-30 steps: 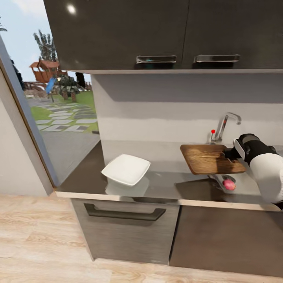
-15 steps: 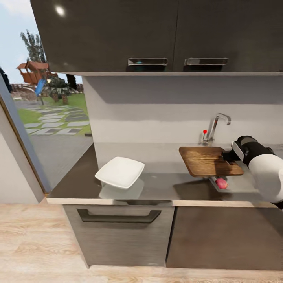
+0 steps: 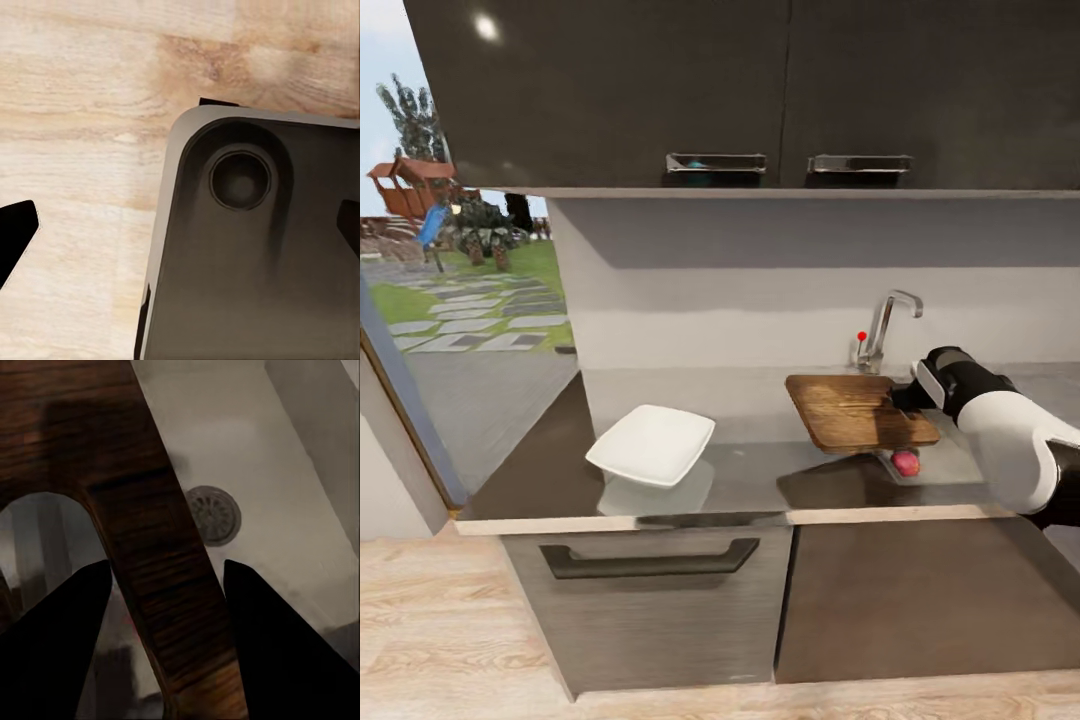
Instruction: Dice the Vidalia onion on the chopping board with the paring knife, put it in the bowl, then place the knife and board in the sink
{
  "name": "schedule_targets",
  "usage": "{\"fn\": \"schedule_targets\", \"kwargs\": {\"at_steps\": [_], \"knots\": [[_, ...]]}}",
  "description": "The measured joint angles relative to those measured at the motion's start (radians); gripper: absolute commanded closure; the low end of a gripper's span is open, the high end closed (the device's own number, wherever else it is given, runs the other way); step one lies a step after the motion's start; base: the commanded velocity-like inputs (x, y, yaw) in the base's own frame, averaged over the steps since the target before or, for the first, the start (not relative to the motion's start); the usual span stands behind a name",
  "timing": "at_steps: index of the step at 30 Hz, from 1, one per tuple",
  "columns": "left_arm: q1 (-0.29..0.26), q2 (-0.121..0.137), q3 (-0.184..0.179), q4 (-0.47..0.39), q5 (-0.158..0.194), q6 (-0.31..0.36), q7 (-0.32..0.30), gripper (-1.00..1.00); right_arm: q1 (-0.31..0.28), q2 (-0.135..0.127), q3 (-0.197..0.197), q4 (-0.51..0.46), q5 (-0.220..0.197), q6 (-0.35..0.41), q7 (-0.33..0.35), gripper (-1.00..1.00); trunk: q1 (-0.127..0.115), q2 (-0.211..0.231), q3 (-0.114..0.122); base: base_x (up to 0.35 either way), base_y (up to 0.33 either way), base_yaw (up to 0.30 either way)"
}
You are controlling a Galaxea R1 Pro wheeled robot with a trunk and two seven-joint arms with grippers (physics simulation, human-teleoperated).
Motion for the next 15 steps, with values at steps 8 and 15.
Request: {"fn": "schedule_targets", "kwargs": {"at_steps": [8, 15], "knots": [[0.000, 0.000, 0.000, 0.000, -0.001, 0.000, -0.001, -1.00, 0.000, 0.077, 0.007, -0.002, 0.013, 0.001, -0.109, 1.00, 0.000, 0.000, 0.000, 0.047, 0.089, -0.001], [0.000, 0.000, 0.000, 0.001, -0.002, 0.000, -0.001, -1.00, 0.000, 0.106, -0.003, -0.002, 0.016, 0.001, -0.132, 1.00, 0.000, 0.000, 0.000, 0.001, 0.002, 0.000]]}}
